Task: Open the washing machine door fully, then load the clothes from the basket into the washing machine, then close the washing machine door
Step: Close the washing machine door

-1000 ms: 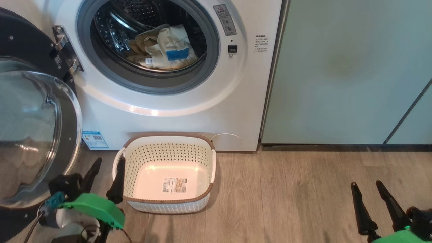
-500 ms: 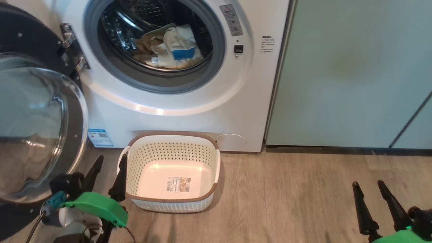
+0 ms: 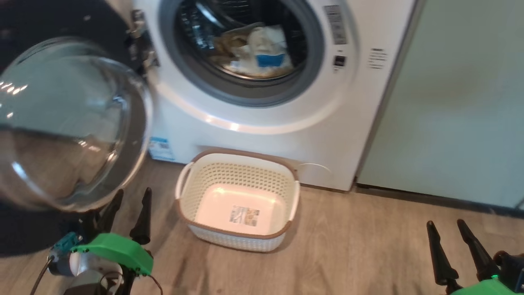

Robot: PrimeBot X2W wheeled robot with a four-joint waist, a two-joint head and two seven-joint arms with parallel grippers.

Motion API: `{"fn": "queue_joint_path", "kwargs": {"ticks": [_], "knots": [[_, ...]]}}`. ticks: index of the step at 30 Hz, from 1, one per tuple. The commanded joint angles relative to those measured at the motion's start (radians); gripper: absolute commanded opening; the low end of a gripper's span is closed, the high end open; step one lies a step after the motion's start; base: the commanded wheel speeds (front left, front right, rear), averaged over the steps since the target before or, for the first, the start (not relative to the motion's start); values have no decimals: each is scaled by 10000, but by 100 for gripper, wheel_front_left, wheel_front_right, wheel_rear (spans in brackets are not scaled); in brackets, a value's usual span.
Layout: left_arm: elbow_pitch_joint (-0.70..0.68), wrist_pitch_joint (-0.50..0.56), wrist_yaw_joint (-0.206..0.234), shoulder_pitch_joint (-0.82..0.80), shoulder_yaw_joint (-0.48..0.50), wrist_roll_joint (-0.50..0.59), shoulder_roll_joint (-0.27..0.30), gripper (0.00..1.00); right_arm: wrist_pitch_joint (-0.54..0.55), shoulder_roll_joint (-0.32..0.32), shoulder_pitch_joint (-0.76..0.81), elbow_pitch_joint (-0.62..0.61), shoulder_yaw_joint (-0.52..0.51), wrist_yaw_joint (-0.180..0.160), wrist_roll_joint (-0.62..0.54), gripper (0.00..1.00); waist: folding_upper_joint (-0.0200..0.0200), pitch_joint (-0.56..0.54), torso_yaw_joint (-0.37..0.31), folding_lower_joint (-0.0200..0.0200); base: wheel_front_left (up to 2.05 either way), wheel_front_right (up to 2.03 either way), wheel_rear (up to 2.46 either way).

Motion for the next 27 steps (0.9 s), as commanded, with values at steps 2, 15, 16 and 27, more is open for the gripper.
{"fn": "queue_joint_path", "kwargs": {"ticks": [2, 15, 16, 27], "knots": [[-296, -76, -4, -429, 490, 17, 165, 100, -67, -96, -245, -328, 168, 6, -7, 100, -1, 49, 576, 0, 0, 0, 0], [-377, -76, 72, -588, 781, 118, 47, 100, -67, -55, -540, -302, 297, 6, 5, 100, -1, 181, 2725, 0, 0, 0, 0], [-392, -76, 78, -589, 807, 138, 36, 100, -67, -57, -558, -303, 317, 6, 3, 100, -1, 188, 2853, 0, 0, 0, 0], [-380, -76, 88, -670, 999, 314, -109, 100, -67, -84, -680, -329, 352, 6, -1, 100, -1, 303, 4359, 0, 0, 0, 0]]}}
